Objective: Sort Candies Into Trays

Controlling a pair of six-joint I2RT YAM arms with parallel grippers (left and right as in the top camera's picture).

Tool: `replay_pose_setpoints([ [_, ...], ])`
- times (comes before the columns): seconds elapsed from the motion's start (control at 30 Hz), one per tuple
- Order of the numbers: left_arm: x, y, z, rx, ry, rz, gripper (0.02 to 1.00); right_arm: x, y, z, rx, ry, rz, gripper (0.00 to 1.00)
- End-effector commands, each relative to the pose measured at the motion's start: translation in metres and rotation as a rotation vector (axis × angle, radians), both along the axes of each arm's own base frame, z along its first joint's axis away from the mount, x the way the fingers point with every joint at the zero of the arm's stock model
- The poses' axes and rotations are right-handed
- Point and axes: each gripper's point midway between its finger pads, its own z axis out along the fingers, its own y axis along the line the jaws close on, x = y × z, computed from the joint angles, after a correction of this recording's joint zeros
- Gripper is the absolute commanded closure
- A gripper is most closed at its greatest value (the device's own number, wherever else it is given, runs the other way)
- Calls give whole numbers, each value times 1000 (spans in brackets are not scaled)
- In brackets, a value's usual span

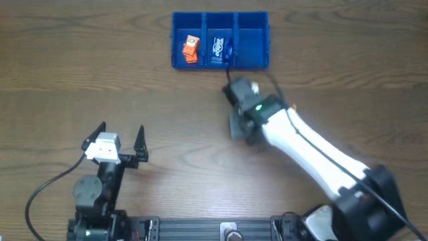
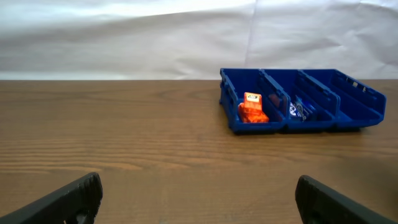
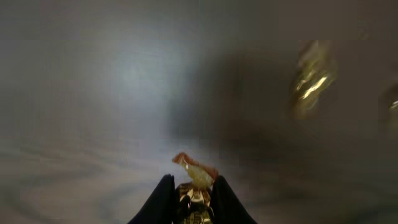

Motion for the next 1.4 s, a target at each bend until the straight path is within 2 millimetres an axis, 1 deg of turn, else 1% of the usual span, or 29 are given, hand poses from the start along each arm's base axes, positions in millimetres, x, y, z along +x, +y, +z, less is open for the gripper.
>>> replay_pose_setpoints([
  [0.03, -1, -2, -16, 3, 46, -15, 23, 88, -22, 110, -34, -287, -112, 965],
  [0.13, -1, -2, -16, 3, 46, -15, 20, 140, -29, 135, -46, -344, -125, 965],
  [0.17, -1, -2, -16, 3, 46, -15, 20, 161, -32, 140, -45, -365, -139, 965],
  [0.2, -1, -2, -16, 3, 46, -15, 23, 177, -33, 142, -49, -379, -142, 965],
  [0.27, -1, -2, -16, 3, 46, -15, 23, 208, -36, 139, -62, -395, -144, 965],
  [0.3, -1, -2, -16, 3, 46, -15, 20, 221, -37, 133, -68, -392, -150, 965],
  [0.37, -1, -2, -16, 3, 46, -15, 23, 235, -41, 118, -76, -380, -163, 965],
  [0.47, -1, -2, -16, 3, 46, -15, 20, 249, -45, 90, -65, -344, -170, 965],
  [0.53, -1, -2, -16, 3, 46, -15, 23, 252, -46, 75, -49, -314, -166, 965],
  [0.6, -1, -2, -16, 3, 46, -15, 20, 254, -47, 66, -50, -299, -166, 965],
  [0.8, -1, -2, -16, 3, 46, -15, 20, 257, -45, 48, -64, -273, -150, 965],
  [0.93, -1, -2, -16, 3, 46, -15, 20, 257, -44, 46, -64, -272, -148, 956],
  [1.0, -1, -2, -16, 3, 46, -15, 20, 258, -43, 47, -63, -275, -146, 923],
  [1.03, -1, -2, -16, 3, 46, -15, 23, 258, -42, 47, -62, -276, -145, 875],
  [1.07, -1, -2, -16, 3, 46, -15, 20, 258, -41, 47, -60, -278, -144, 717],
  [1.1, -1, -2, -16, 3, 46, -15, 20, 258, -38, 47, -54, -279, -133, 450],
  [1.13, -1, -2, -16, 3, 46, -15, 20, 258, -34, 48, -45, -279, -114, 334],
  [1.17, -1, -2, -16, 3, 46, -15, 18, 258, -31, 48, -38, -280, -98, 259],
  [1.23, -1, -2, -16, 3, 46, -15, 20, 258, -27, 48, -35, -284, -90, 172],
  [1.3, -1, -2, -16, 3, 46, -15, 20, 258, -24, 50, -33, -289, -84, 152],
  [1.4, -1, -2, -16, 3, 46, -15, 23, 254, -24, 61, -29, -296, -83, 132],
])
